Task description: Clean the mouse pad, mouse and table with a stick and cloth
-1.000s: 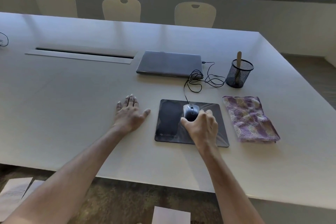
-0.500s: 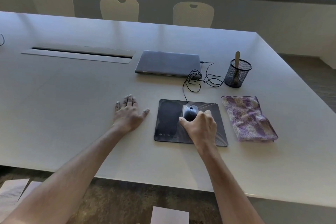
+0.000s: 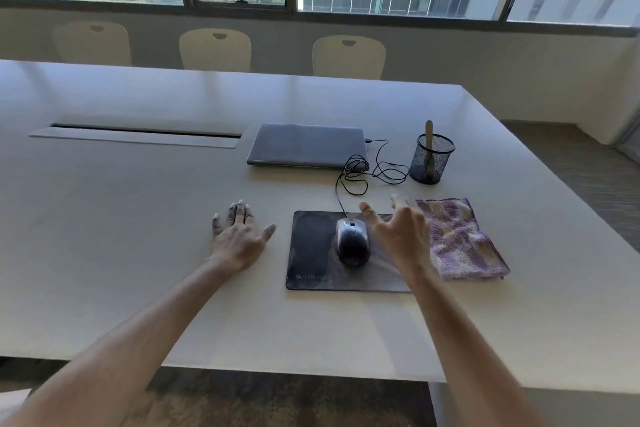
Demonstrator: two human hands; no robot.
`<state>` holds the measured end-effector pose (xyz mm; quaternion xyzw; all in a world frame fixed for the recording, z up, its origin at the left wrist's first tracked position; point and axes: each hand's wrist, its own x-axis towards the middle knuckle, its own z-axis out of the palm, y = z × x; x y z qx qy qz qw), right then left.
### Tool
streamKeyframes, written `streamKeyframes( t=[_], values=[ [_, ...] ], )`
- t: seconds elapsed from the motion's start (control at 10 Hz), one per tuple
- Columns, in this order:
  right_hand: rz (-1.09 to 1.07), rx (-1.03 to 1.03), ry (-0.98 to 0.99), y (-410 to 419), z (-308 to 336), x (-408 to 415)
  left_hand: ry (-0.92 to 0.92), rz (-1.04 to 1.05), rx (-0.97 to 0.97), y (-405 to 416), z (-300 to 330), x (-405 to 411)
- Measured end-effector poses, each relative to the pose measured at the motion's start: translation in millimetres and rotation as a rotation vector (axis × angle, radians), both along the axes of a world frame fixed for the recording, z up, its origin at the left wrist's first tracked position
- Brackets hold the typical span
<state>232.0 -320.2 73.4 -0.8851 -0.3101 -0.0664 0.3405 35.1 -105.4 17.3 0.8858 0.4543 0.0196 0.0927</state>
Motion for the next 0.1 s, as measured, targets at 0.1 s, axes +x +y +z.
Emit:
streamKeyframes(
  t=[0.1],
  values=[
    [0.035, -0.004, -0.004, -1.7, 20.2, 21.8, -0.082, -0.049, 0.059, 1.5, 12.1, 10.8]
  ],
)
